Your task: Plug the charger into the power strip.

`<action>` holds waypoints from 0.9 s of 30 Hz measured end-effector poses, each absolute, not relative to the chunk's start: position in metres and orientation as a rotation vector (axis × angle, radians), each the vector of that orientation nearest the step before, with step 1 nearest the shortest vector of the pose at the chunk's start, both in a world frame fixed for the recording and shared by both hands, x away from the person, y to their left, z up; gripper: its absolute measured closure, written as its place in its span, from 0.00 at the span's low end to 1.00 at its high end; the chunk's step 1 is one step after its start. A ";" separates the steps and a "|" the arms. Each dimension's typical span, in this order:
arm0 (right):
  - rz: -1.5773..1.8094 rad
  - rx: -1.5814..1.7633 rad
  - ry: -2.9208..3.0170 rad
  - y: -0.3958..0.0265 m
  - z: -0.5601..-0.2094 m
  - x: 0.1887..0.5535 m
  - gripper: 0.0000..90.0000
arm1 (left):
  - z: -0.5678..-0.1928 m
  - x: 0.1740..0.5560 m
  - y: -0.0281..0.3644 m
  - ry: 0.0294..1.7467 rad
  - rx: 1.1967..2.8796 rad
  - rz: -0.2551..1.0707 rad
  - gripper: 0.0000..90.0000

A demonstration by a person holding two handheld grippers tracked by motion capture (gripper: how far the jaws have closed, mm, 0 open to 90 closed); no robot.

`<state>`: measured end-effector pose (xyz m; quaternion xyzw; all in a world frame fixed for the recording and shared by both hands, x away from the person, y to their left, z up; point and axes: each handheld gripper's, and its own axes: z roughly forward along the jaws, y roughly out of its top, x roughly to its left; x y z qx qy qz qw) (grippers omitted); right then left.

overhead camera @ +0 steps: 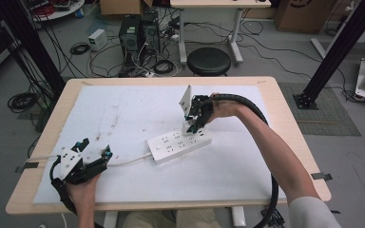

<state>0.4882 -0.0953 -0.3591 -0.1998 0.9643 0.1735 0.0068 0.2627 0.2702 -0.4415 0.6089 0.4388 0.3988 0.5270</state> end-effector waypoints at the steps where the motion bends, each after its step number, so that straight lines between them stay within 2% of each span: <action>1: 0.548 -0.626 3.018 -0.095 -0.359 0.488 0.71 | -0.442 0.263 0.270 1.049 1.457 0.955 0.22; 27: 0.605 -0.645 3.038 -0.096 -0.362 0.493 0.71 | -0.442 0.264 0.269 1.061 1.468 0.943 0.22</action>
